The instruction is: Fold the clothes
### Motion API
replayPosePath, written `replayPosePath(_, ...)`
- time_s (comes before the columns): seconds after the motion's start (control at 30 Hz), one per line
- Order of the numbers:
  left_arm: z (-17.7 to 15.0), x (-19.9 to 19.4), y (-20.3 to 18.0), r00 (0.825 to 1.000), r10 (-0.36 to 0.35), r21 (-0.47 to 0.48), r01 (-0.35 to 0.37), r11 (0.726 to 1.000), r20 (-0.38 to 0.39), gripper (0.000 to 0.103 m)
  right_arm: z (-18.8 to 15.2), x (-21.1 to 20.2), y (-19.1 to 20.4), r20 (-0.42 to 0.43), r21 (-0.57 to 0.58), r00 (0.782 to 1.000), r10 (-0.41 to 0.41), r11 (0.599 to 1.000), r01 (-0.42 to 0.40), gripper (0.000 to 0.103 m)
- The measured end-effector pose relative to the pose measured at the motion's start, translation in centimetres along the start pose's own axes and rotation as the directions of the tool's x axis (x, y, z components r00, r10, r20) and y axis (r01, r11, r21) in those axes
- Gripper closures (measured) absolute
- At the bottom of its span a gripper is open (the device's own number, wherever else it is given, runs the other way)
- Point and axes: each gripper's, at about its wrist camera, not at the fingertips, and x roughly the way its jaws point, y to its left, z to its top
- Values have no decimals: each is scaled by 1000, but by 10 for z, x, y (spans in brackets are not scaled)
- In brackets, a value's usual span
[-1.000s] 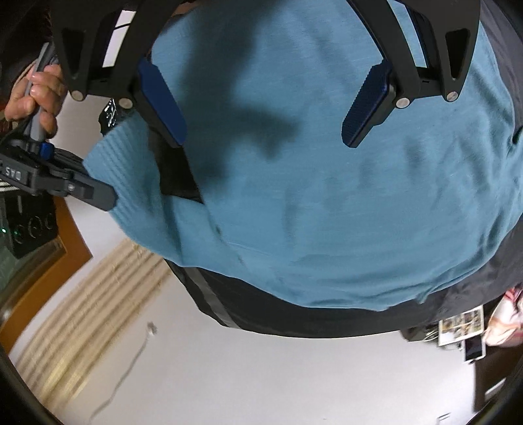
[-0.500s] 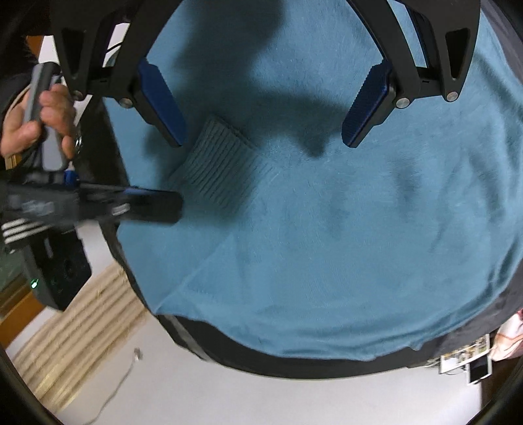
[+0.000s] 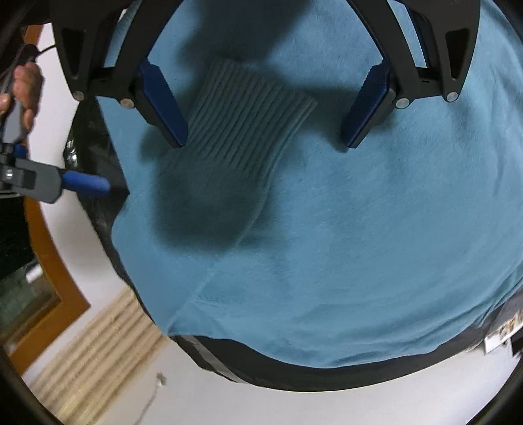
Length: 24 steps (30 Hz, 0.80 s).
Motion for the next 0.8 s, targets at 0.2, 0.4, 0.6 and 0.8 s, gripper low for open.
replayPosePath(0.2, 5, 4, -15, 999, 26, 71, -24, 997, -22, 63, -4, -17, -8, 60, 20, 994, -94, 995, 93, 19)
replayPosePath(0.4, 22, -21, -6, 998, -62, 17, 62, 998, 7, 90, 0, -31, -11, 112, 27, 975, -190, 982, 189, 19)
replayPosePath(0.6, 58, -83, 13, 982, -95, -6, 98, 995, 165, 90, 8, -33, -3, 142, -3, 951, -275, 961, 278, 19)
replayPosePath(0.8, 74, -154, 83, 954, -9, -111, 44, 993, 298, 90, 14, -25, 10, 153, -54, 931, -332, 938, 344, 19)
